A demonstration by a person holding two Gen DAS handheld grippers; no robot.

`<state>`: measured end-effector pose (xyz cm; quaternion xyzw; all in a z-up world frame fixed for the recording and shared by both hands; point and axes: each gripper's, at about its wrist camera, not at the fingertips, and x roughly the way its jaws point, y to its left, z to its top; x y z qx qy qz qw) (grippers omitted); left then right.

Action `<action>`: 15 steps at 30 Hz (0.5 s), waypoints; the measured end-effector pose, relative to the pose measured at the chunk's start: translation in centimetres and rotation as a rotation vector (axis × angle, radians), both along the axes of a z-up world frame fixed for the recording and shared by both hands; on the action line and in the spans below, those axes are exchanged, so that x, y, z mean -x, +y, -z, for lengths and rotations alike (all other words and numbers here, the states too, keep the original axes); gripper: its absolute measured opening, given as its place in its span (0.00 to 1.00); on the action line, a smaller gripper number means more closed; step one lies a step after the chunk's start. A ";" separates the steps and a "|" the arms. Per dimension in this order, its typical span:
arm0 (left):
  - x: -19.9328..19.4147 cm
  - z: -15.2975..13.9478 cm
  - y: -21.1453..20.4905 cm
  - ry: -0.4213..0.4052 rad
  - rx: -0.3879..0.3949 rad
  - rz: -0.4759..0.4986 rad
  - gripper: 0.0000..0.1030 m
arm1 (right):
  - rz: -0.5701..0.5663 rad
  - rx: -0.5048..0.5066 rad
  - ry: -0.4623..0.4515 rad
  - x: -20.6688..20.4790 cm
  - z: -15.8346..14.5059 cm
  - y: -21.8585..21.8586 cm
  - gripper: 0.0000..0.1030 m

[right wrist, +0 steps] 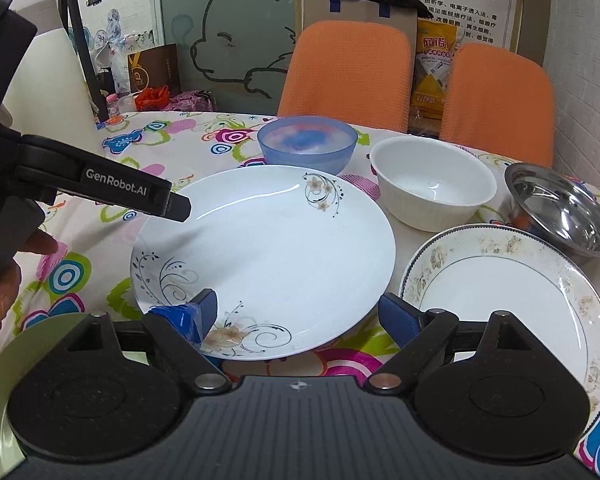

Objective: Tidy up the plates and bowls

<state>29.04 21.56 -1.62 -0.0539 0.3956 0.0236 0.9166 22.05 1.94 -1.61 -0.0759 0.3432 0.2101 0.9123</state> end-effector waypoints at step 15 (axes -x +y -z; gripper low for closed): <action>-2.1 0.9 0.3 0.031 0.006 0.008 0.75 | -0.046 -0.039 -0.008 -4.8 -0.4 -1.1 0.72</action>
